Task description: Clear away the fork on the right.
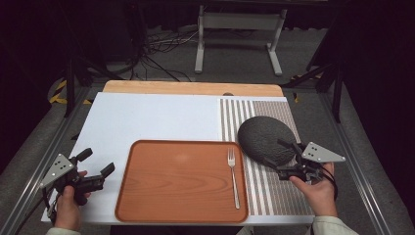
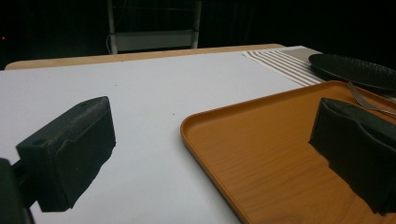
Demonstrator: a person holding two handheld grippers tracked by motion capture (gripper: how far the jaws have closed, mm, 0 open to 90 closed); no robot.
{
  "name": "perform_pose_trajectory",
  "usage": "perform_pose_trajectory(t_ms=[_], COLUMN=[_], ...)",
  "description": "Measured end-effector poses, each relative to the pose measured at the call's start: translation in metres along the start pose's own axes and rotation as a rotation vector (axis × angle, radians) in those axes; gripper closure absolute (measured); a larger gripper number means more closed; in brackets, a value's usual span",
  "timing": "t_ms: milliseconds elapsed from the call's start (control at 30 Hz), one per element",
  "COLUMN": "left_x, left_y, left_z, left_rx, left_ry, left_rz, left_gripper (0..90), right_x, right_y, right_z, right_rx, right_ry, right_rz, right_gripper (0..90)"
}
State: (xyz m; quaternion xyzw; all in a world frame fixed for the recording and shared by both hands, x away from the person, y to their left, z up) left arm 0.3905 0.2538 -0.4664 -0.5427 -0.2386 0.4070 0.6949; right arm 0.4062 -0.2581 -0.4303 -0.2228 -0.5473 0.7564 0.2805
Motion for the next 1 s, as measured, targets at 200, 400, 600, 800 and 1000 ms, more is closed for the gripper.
perform_pose_trajectory(t_ms=[200,400,600,800,1000], left_x=[0.000,0.001,0.001,0.001,0.001], left_y=[0.001,0.001,0.002,0.002,0.002], left_z=[0.000,-0.001,0.000,0.000,0.000], left_rx=[0.002,0.004,0.007,0.006,0.004], left_ry=[-0.003,-0.001,-0.001,0.000,-0.001], left_rz=[0.004,0.006,0.001,0.003,0.006], left_gripper=[1.0,1.0,1.0,1.0,1.0], right_x=[-0.004,-0.004,-0.003,-0.003,-0.004], right_y=[0.020,0.034,0.040,0.039,0.037], right_z=[0.003,-0.001,-0.003,-0.003,-0.002], right_rx=[0.016,0.035,0.043,0.040,0.032], right_ry=[0.007,0.011,0.013,0.014,0.015], right_rz=[-0.025,-0.048,-0.065,-0.067,-0.069], right_gripper=[13.6,13.6,13.6,13.6,13.6])
Point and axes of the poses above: each handheld gripper's, and its own axes: z roughly backward along the jaws, y roughly out of its underside, x roughly to its left, the point moved 10 cm from there along -z, roughly forward along the jaws, and after that the axes turned 4 degrees about x, right-handed, at the moved point
